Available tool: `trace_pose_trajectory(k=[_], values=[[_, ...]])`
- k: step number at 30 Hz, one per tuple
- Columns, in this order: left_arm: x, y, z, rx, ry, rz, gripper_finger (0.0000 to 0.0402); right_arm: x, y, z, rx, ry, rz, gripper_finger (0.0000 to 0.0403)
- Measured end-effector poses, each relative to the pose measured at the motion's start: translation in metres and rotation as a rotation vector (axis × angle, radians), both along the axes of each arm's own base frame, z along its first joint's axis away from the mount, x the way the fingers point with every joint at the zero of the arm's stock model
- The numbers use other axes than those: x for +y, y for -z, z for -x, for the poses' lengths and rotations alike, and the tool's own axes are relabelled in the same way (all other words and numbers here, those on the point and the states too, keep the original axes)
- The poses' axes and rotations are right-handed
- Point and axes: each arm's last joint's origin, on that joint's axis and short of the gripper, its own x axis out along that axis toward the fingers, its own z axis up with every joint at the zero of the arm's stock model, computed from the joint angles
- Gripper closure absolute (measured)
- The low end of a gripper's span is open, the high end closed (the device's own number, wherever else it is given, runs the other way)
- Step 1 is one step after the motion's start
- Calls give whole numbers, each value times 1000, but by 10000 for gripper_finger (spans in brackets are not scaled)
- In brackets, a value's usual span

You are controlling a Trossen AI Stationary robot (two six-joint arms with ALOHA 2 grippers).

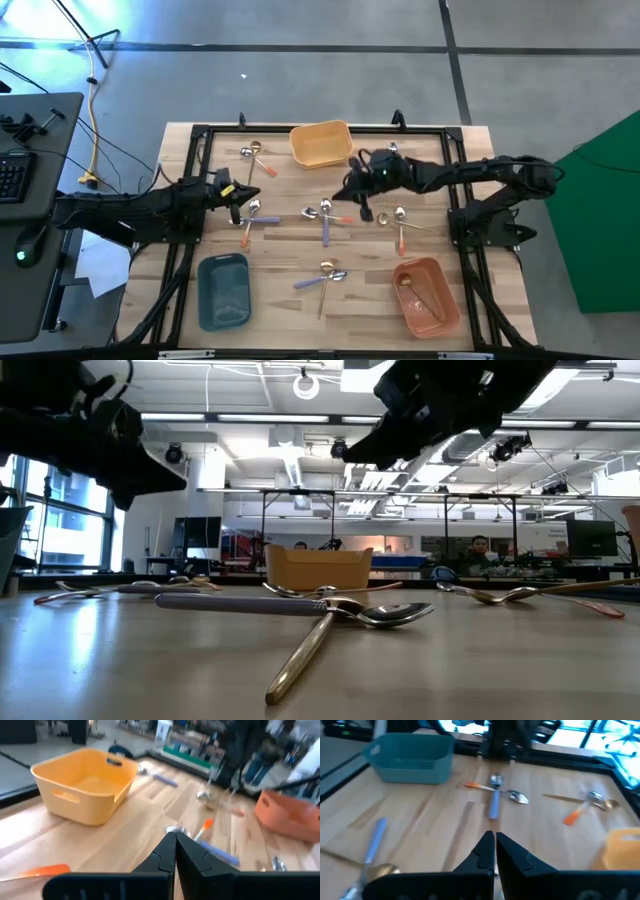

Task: Sort silverware by color (type)
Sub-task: Put the center orange spoon into the yellow bin

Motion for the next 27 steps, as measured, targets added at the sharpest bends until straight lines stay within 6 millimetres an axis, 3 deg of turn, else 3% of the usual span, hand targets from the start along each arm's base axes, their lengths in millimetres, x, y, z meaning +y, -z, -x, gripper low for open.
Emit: trace_pose_trajectory(k=[5,13,18,23,27], values=[[4,-5,-13,110,-8,-4,401,-5,9,6,75,5,-31,403],[8,-14,-30,75,-25,-61,401,25,33,12,333,198,-74,393],[9,-20,-35,8,-24,-95,401,38,52,5,414,210,-129,325],[9,-18,-36,18,-26,-86,401,41,74,-1,481,302,-56,240],[9,-19,-36,15,-26,-87,401,40,86,-4,504,329,-32,207]])
